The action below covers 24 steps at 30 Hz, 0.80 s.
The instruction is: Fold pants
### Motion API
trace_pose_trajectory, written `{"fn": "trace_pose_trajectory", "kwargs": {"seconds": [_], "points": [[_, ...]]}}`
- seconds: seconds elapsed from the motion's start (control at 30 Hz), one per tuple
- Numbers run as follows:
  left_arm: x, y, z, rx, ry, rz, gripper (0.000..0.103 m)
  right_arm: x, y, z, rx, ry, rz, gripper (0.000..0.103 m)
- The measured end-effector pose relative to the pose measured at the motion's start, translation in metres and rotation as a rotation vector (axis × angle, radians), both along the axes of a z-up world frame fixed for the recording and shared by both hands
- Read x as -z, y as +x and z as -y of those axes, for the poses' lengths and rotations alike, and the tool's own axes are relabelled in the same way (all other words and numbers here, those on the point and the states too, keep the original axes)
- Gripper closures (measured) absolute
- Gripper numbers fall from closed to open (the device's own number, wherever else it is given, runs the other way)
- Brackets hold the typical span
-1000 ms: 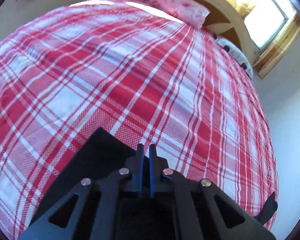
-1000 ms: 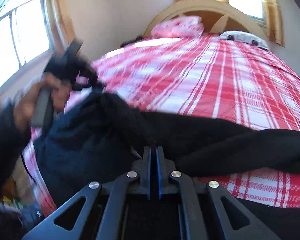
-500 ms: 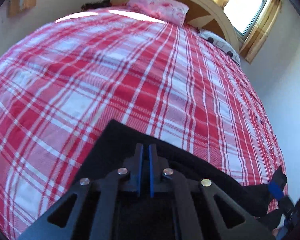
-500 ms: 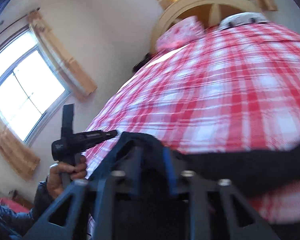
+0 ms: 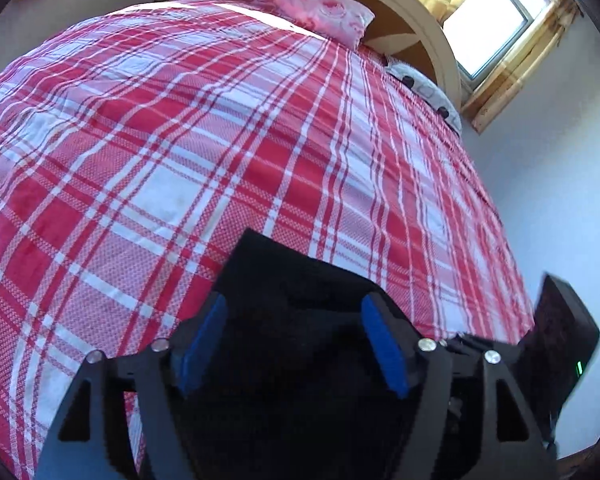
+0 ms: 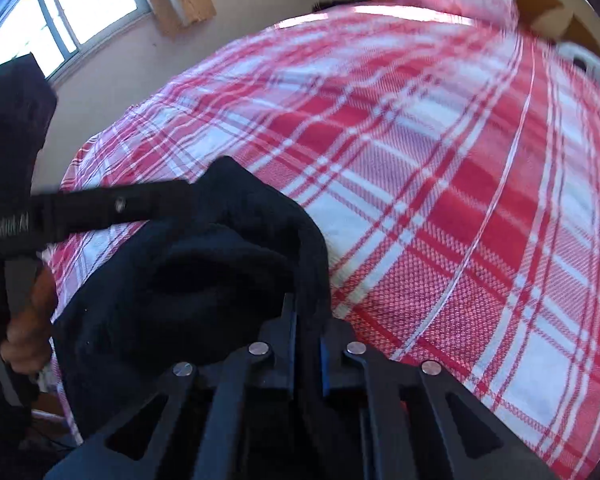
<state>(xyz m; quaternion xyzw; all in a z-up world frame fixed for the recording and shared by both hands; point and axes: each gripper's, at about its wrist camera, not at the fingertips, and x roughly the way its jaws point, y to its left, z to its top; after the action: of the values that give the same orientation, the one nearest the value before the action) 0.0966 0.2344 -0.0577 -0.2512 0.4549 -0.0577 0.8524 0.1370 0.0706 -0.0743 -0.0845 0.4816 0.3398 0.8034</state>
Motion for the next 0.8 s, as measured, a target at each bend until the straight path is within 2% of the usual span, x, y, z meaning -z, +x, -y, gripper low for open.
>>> {"fn": "trace_pose_trajectory", "kwargs": {"seconds": [0.07, 0.13, 0.2, 0.37, 0.4, 0.5, 0.63, 0.7, 0.73, 0.8], "points": [[-0.006, -0.003, -0.002, -0.006, -0.046, 0.001, 0.023, -0.019, -0.022, -0.001, -0.018, 0.054, 0.101, 0.095], [-0.011, -0.003, 0.0, 0.01, -0.088, 0.004, 0.018, -0.035, -0.059, -0.012, -0.079, 0.03, 0.252, 0.095], [-0.012, -0.001, 0.005, 0.008, -0.068, -0.012, 0.014, -0.04, -0.098, -0.026, -0.156, -0.043, 0.388, 0.095], [0.0, 0.016, 0.019, 0.028, -0.005, -0.123, 0.014, -0.023, -0.161, -0.047, -0.263, -0.274, 0.616, 0.095], [0.001, 0.018, 0.023, 0.034, 0.012, -0.137, 0.014, -0.017, -0.172, -0.051, -0.283, -0.314, 0.649, 0.095], [0.001, 0.02, 0.037, 0.061, 0.096, -0.16, 0.014, -0.01, -0.183, -0.052, -0.293, -0.346, 0.662, 0.095], [0.012, 0.017, 0.048, 0.1, 0.173, -0.22, 0.027, 0.0, -0.196, -0.06, -0.314, -0.413, 0.734, 0.095], [0.011, 0.01, 0.048, 0.101, 0.187, -0.213, 0.028, 0.005, -0.199, -0.064, -0.317, -0.453, 0.76, 0.095], [0.009, 0.007, 0.047, 0.101, 0.188, -0.196, 0.032, 0.007, -0.2, -0.066, -0.32, -0.466, 0.769, 0.095], [0.008, 0.004, 0.044, 0.101, 0.177, -0.172, 0.048, 0.01, -0.205, -0.068, -0.333, -0.489, 0.798, 0.095]]}}
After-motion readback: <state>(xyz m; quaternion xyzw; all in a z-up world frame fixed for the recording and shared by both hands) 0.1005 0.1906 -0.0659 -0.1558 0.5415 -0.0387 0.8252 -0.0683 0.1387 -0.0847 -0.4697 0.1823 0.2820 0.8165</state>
